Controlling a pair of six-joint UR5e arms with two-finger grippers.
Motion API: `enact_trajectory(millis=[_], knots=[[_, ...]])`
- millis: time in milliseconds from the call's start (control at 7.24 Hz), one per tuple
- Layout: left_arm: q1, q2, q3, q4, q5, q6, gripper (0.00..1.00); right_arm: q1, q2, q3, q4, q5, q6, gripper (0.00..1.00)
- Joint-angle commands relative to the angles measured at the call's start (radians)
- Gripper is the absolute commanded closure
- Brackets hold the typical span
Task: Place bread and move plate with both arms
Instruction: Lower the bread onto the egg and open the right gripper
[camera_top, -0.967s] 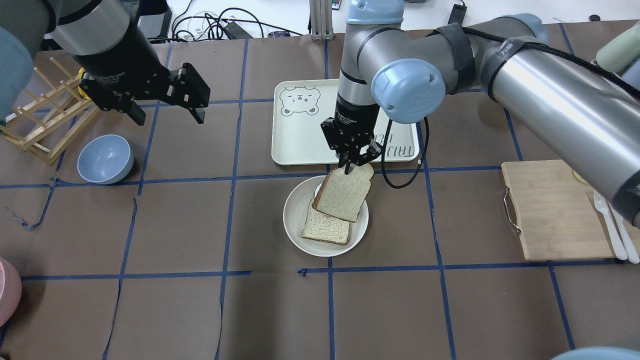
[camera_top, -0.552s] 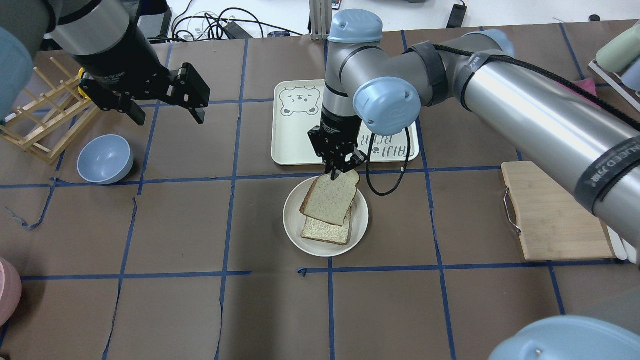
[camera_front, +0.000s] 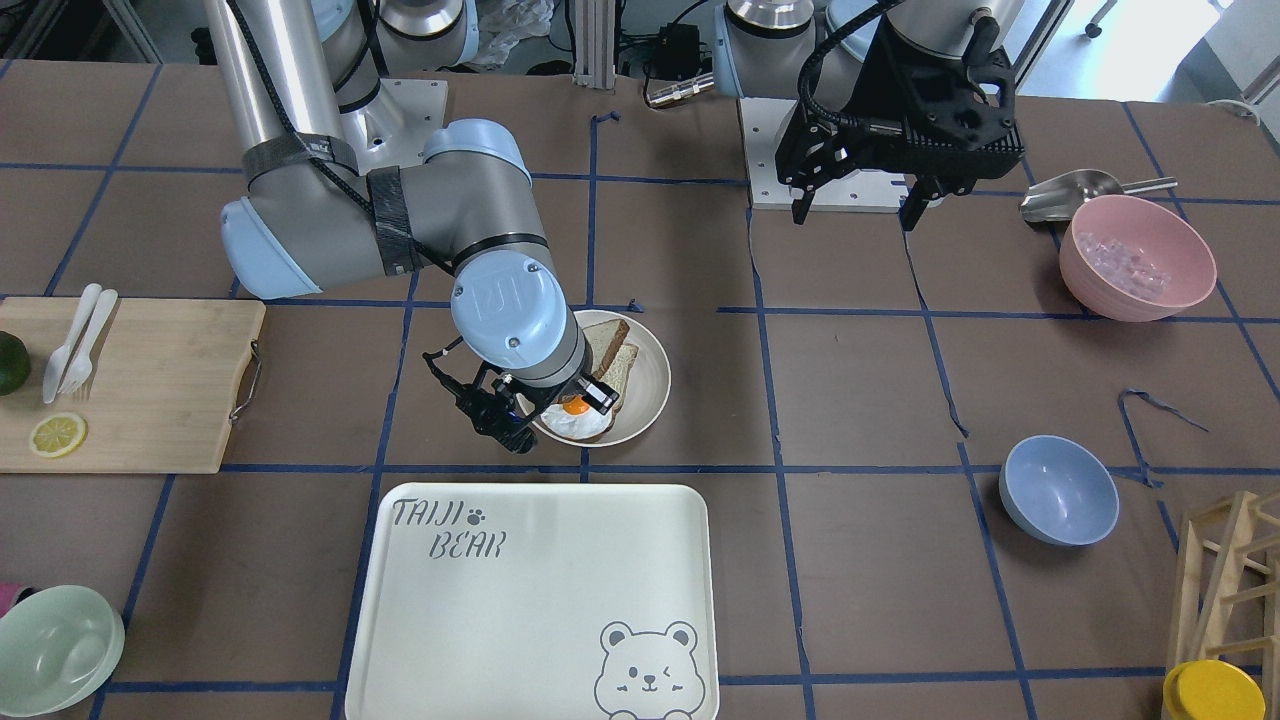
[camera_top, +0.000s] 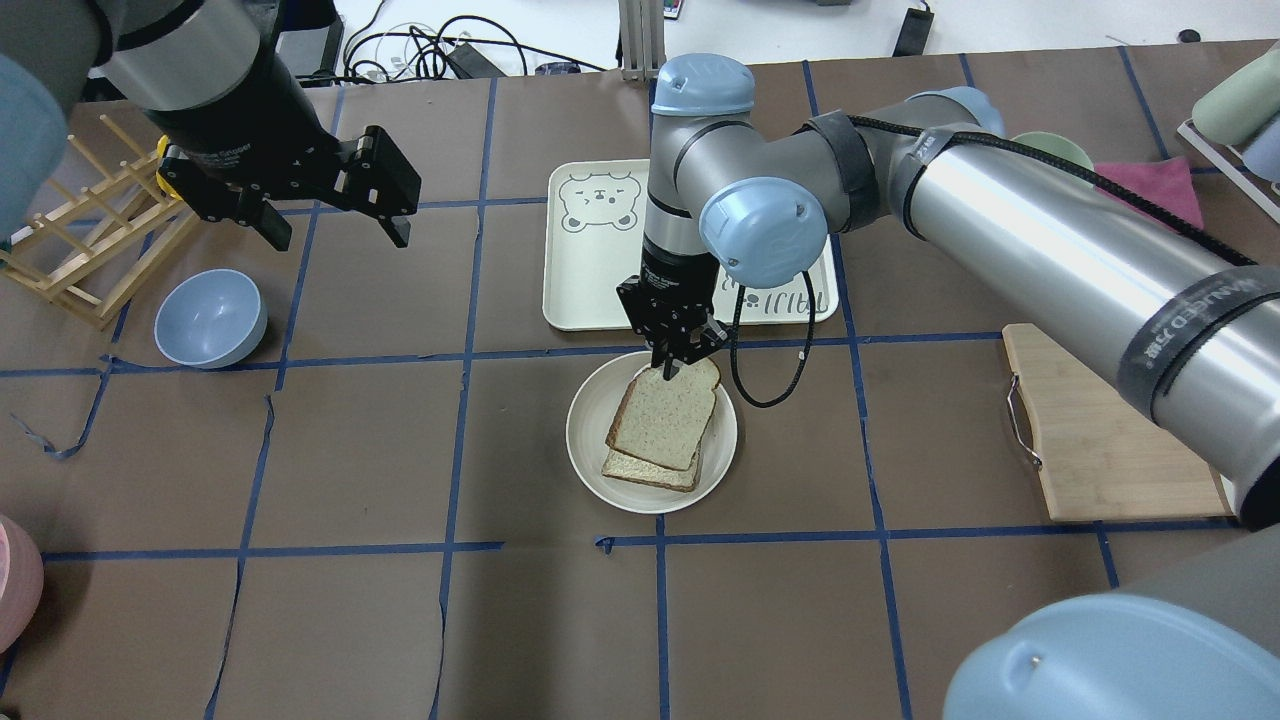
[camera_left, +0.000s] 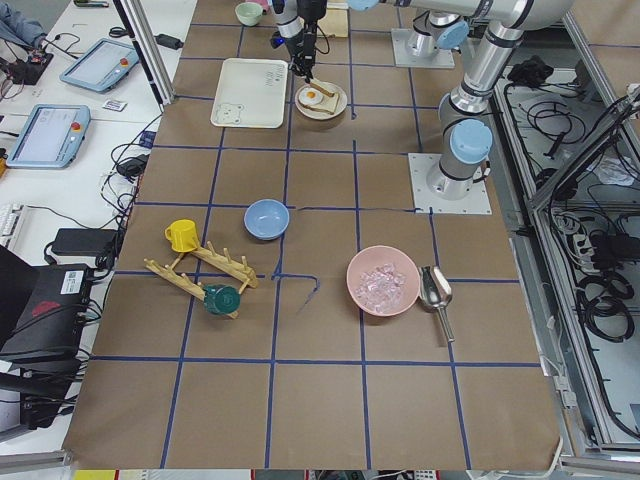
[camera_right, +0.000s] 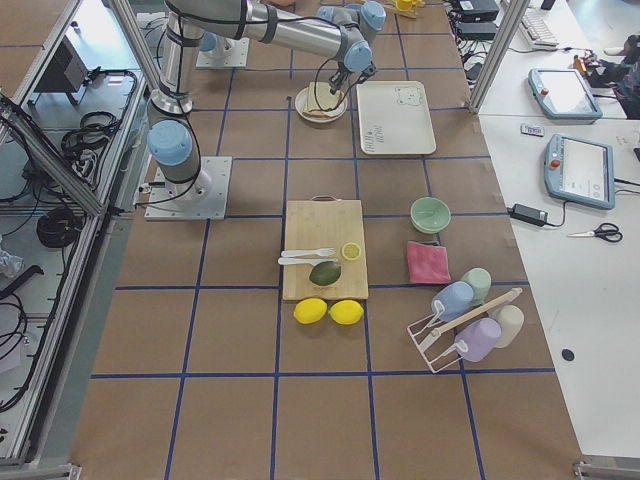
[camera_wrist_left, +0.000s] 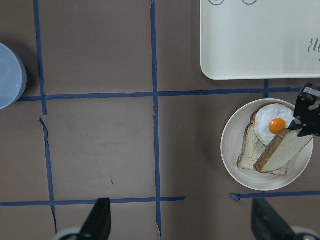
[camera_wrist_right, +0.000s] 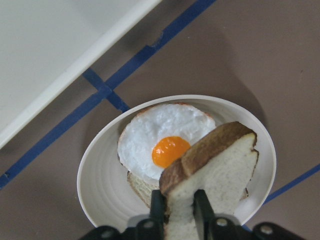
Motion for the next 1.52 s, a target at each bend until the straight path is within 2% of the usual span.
enact_trajectory(millis=[0, 414, 552, 691, 1105, 1381], knots=[[0.000, 0.000, 0.000, 0.000, 0.000, 0.000, 0.00, 0.003, -0.005, 0.000, -0.035, -0.005, -0.012, 0.00], [0.000, 0.000, 0.000, 0.000, 0.000, 0.000, 0.00, 0.003, -0.033, -0.007, -0.035, -0.011, -0.027, 0.00], [0.000, 0.000, 0.000, 0.000, 0.000, 0.000, 0.00, -0.006, -0.065, -0.004, -0.030, -0.070, -0.089, 0.00], [0.000, 0.000, 0.000, 0.000, 0.000, 0.000, 0.00, -0.020, -0.115, 0.007, -0.017, -0.151, -0.275, 0.00], [-0.006, 0.002, 0.000, -0.002, -0.027, -0.011, 0.00, -0.225, -0.229, 0.010, 0.028, -0.154, -0.604, 0.00], [-0.086, -0.018, -0.006, 0.001, -0.026, -0.148, 0.00, -0.322, -0.333, 0.015, 0.123, -0.172, -0.877, 0.00]])
